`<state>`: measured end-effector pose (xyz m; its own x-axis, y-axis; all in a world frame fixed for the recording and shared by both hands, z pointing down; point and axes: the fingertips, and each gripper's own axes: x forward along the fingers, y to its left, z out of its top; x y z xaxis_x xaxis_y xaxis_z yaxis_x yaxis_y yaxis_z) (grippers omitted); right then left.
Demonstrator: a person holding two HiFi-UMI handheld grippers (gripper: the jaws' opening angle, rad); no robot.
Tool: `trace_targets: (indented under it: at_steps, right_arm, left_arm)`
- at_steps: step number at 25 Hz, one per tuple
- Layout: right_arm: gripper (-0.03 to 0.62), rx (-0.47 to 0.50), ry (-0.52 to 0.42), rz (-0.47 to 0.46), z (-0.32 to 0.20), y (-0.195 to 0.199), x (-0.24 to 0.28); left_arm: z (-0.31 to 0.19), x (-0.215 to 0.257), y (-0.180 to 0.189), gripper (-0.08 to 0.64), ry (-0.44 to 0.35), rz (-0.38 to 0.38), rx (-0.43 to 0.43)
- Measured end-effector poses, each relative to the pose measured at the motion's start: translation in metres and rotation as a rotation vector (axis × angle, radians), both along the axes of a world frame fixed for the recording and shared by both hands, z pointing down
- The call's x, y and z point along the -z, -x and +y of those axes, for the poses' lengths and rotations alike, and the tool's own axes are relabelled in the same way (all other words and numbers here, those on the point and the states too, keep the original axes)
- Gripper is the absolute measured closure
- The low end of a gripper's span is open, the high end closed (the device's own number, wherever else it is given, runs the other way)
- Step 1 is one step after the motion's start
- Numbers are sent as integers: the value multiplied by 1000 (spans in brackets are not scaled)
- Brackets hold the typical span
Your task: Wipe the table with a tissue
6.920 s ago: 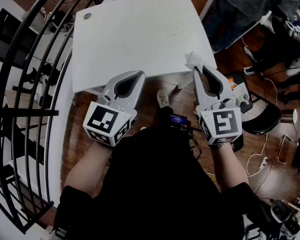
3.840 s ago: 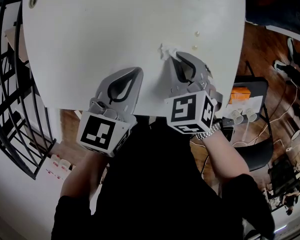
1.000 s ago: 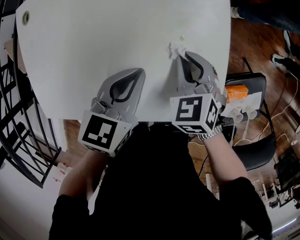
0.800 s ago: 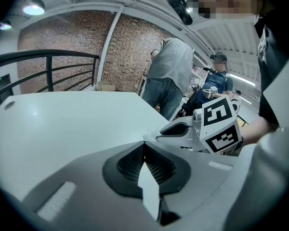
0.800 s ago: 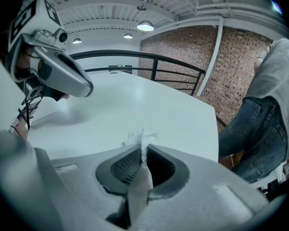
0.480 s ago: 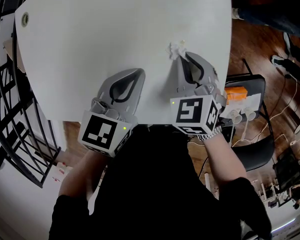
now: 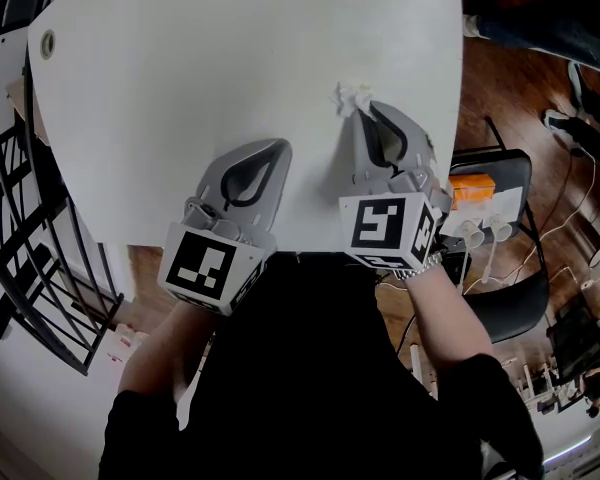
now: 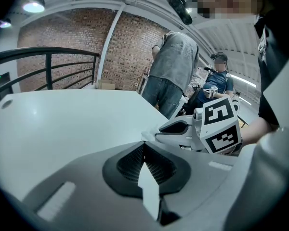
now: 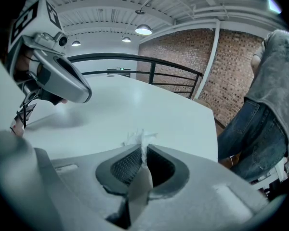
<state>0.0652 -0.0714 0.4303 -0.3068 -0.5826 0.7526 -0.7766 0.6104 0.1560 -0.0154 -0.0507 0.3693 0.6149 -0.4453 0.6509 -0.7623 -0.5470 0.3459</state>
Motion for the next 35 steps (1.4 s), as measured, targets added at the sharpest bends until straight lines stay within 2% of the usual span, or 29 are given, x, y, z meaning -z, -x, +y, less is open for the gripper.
trace_targets:
  at_steps: [21,35]
  right_arm:
    - [565,-30,-57,-7,-17,-6,1]
    - [565,-93,-99,23,-27,-20,5]
  left_arm:
    - [2,-1,3,543,4,-11,9]
    - [9,4,11,543,-13,-6,22]
